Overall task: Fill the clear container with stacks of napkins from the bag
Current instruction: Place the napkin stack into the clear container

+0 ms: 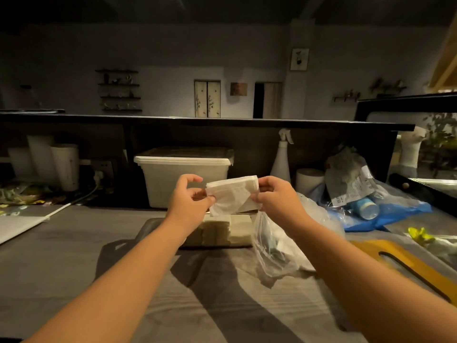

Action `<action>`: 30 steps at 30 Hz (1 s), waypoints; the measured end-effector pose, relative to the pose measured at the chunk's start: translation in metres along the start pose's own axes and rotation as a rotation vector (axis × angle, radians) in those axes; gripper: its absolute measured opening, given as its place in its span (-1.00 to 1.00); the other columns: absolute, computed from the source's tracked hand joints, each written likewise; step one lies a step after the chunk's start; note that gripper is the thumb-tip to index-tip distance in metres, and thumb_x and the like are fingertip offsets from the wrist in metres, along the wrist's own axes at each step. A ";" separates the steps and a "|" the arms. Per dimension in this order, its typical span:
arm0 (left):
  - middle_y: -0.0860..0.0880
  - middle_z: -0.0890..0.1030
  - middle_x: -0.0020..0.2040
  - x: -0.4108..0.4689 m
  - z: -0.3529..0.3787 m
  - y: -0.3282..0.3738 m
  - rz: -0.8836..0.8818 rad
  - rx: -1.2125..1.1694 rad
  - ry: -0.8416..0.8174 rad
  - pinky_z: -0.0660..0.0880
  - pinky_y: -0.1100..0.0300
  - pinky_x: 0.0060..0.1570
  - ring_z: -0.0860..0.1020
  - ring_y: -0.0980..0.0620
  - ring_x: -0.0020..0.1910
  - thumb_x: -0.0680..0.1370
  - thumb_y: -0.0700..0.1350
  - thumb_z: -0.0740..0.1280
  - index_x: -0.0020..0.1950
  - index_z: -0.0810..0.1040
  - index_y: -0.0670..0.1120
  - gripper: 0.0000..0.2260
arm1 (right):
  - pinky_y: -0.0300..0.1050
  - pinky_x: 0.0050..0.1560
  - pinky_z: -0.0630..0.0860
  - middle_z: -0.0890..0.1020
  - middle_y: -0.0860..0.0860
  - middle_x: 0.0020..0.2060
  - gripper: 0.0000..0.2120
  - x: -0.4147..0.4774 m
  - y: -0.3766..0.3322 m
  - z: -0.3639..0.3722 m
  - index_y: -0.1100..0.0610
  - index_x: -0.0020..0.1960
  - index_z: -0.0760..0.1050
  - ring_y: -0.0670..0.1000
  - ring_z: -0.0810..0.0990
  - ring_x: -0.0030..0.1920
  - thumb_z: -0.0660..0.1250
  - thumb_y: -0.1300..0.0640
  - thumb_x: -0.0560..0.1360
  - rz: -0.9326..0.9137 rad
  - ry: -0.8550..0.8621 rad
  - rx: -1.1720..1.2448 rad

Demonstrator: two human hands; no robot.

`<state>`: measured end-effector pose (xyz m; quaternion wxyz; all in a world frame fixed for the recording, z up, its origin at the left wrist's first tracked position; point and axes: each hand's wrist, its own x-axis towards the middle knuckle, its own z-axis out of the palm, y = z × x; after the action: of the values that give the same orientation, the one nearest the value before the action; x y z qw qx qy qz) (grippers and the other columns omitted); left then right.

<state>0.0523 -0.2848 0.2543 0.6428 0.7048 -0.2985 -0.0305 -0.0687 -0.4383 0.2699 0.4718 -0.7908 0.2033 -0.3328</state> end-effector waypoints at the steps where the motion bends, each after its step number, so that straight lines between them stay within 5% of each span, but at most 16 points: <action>1: -0.02 0.65 -0.04 0.007 0.002 0.002 0.000 0.013 -0.003 0.62 -0.06 0.09 0.63 0.00 0.01 0.51 -0.25 0.45 0.20 0.38 0.05 -0.61 | 0.03 0.12 0.63 0.66 0.01 0.03 -0.76 0.006 -0.002 -0.001 0.09 0.17 0.56 0.02 0.63 0.07 0.37 0.29 0.53 -0.002 0.011 -0.008; 10: -0.12 0.59 0.09 0.043 0.021 0.013 -0.158 0.009 -0.154 0.65 -0.11 0.01 0.65 -0.14 0.04 0.45 -0.30 0.50 0.32 0.25 0.15 -0.36 | -0.24 -0.19 0.55 0.55 0.00 0.06 -0.70 0.068 -0.015 -0.005 0.04 0.22 0.46 -0.06 0.54 -0.06 0.36 0.25 0.53 -0.002 0.099 -0.067; 18: -0.18 0.52 0.18 0.059 0.032 0.007 -0.257 0.156 -0.252 0.66 0.04 -0.17 0.65 -0.20 0.02 0.45 -0.19 0.46 0.12 0.39 0.09 -0.63 | -0.13 -0.02 0.54 0.53 0.00 0.03 -0.74 0.107 -0.005 0.010 0.04 0.20 0.50 0.03 0.54 0.05 0.36 0.25 0.55 0.065 -0.086 -0.360; 30: -0.12 0.61 0.01 0.065 0.043 0.011 -0.295 0.472 -0.407 0.59 -0.04 0.15 0.62 -0.09 0.05 0.46 -0.20 0.51 -0.01 0.53 -0.08 -0.80 | -0.22 -0.05 0.45 0.56 -0.05 -0.03 -0.74 0.119 0.017 0.033 0.03 0.14 0.55 0.00 0.53 0.01 0.33 0.31 0.54 -0.036 -0.378 -0.670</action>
<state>0.0828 -0.3525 0.2791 0.3777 0.8492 -0.3144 -0.1932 0.0378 -0.5023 0.2839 0.2106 -0.9519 0.1964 -0.1047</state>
